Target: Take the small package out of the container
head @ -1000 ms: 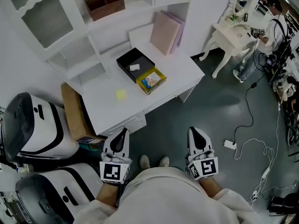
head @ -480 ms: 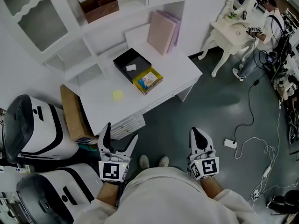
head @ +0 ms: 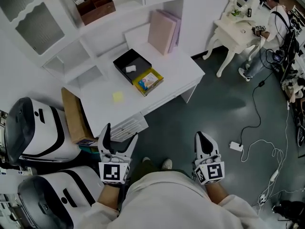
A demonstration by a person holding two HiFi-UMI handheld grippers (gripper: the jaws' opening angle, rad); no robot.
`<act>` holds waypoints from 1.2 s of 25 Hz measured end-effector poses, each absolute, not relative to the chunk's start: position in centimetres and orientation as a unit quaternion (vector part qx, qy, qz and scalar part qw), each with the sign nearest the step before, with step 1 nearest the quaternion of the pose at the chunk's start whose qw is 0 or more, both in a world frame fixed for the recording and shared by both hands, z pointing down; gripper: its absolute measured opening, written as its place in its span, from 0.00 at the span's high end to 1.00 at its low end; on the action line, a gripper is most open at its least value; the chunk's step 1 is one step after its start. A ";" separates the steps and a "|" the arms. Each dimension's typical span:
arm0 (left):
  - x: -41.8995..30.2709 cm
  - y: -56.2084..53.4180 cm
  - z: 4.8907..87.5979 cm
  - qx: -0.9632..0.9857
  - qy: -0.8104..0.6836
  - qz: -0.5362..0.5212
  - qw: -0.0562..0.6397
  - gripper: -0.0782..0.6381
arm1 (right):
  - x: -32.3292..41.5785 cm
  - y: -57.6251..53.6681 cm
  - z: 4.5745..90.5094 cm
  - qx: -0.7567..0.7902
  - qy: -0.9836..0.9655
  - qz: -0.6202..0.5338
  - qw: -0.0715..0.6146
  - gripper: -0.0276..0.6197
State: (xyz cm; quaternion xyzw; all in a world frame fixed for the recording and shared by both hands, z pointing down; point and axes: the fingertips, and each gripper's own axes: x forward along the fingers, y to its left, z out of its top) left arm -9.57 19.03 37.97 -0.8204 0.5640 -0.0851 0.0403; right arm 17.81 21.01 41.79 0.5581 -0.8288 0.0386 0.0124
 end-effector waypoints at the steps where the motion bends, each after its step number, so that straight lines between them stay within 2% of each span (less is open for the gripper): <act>1: -9.4 19.0 38.1 -0.820 0.564 -0.089 0.042 0.30 | 18.1 20.9 42.0 0.558 -0.829 0.040 0.013 0.92; 16: -9.1 11.2 41.5 -0.832 0.539 -0.127 0.039 0.30 | 19.8 15.9 43.9 0.581 -0.812 0.048 0.027 0.92; 30: -12.8 -5.0 46.5 -0.851 0.496 -0.172 0.013 0.30 | 12.1 0.0 42.4 0.570 -0.818 0.043 0.057 0.92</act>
